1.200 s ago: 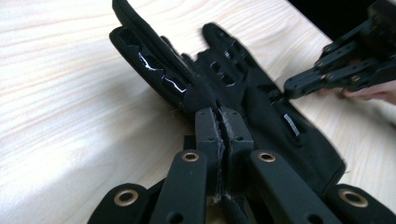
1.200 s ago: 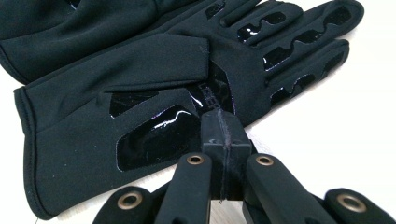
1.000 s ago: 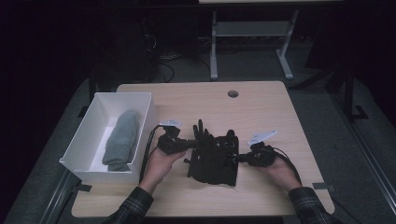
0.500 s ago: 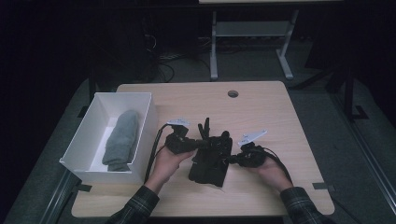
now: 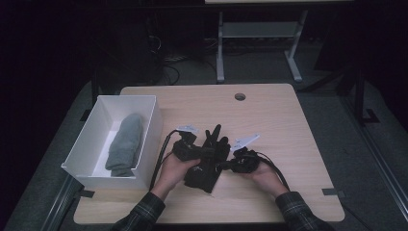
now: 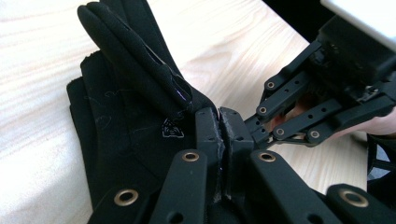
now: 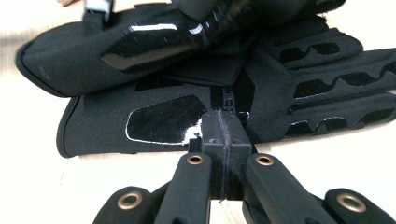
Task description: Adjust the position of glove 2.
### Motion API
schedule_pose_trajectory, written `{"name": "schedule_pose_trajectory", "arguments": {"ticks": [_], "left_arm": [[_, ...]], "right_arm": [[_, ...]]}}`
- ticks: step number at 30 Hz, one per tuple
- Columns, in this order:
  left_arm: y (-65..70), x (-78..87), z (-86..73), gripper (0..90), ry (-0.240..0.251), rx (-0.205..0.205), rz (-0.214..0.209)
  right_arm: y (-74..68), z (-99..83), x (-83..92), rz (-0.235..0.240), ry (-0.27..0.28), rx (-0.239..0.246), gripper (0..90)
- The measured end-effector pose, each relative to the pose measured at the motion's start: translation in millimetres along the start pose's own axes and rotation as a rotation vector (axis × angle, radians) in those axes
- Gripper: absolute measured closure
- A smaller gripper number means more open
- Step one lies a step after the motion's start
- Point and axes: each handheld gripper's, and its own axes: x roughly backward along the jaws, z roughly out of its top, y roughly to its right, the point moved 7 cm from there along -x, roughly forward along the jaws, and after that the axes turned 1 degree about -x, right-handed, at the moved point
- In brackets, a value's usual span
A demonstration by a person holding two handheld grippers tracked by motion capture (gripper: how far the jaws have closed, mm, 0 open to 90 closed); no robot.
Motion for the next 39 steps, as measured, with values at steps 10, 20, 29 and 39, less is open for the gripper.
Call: {"name": "schedule_pose_trajectory", "arguments": {"ticks": [10,20,29,39], "left_arm": [[-0.1,-12.5,-7.3,80.8,-0.026,0.005,-0.003],[7.2,-9.5,-5.3,76.5,-0.004,-0.007,-0.039],[19.6,-26.9,-19.5,89.5,-0.113,-0.087,-0.033],[22.0,-30.4,-37.9,89.6,-0.243,-0.18,0.031]], "right_arm": [[-2.0,0.4,-0.6,0.01,0.004,0.011,90.0],[21.1,-10.3,31.1,-0.069,0.027,-0.02,89.6],[53.6,-26.4,66.6,-0.169,0.092,-0.086,56.0],[66.7,-46.5,70.7,-0.299,0.057,-0.07,38.3]]}}
